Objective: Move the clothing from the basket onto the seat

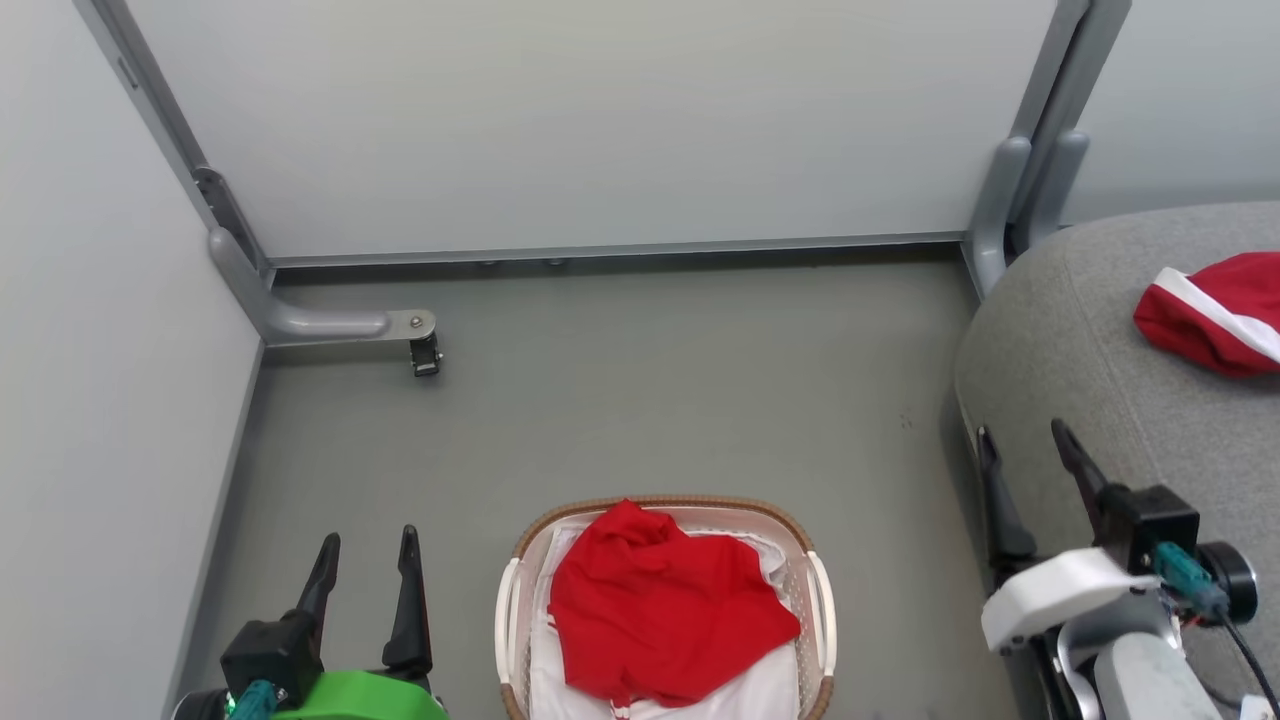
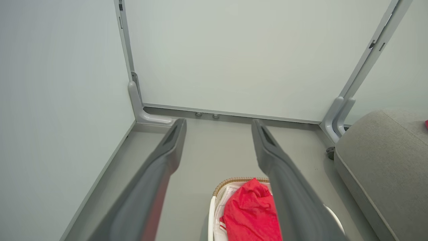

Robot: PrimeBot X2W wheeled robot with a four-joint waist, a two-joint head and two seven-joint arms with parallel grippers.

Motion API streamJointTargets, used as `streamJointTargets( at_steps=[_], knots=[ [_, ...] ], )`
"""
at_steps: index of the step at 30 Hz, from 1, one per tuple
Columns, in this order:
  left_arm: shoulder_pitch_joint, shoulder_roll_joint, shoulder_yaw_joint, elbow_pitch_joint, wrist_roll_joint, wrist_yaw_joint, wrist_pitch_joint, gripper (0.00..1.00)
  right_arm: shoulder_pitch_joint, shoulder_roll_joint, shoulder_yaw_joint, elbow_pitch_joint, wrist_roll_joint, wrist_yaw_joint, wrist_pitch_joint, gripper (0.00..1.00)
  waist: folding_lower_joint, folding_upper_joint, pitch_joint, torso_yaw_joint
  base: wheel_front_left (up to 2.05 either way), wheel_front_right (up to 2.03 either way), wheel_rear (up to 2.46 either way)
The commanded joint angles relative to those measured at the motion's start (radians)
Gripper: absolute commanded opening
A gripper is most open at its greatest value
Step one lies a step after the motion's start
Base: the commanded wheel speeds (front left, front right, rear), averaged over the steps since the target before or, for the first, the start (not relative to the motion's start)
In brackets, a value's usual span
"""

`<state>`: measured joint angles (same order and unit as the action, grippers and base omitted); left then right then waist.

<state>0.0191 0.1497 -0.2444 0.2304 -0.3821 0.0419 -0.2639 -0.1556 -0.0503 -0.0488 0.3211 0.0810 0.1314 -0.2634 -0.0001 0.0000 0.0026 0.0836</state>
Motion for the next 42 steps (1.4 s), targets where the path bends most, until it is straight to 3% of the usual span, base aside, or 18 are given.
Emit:
streamJointTargets(
  at_steps=[1,12,33,42],
  knots=[
    [0.024,-0.007,0.013,-0.005,0.008,-0.008,-0.001,1.0,0.037,-0.002,0.012,-0.016,0.04,-0.001,-0.002,1.0,0.0001,0.0,-0.011,0.014,0.0,0.0,0.0],
    [0.052,-0.053,0.074,0.013,0.058,-0.057,-0.001,1.0,0.148,-0.002,0.096,-0.033,0.099,-0.001,-0.002,1.0,0.0001,0.0,-0.011,0.011,0.0,0.0,0.0],
    [0.022,-0.084,0.108,0.056,0.109,-0.106,-0.001,1.0,0.125,-0.002,0.107,-0.025,0.098,-0.001,-0.002,1.0,0.0001,0.0,0.012,0.002,0.0,0.0,0.0],
    [-0.043,-0.087,0.085,0.053,0.143,-0.124,-0.001,1.0,0.08,-0.002,0.098,-0.045,0.073,-0.001,-0.002,1.0,0.0001,0.0,0.1,-0.016,0.0,0.0,0.0]
  ],
)
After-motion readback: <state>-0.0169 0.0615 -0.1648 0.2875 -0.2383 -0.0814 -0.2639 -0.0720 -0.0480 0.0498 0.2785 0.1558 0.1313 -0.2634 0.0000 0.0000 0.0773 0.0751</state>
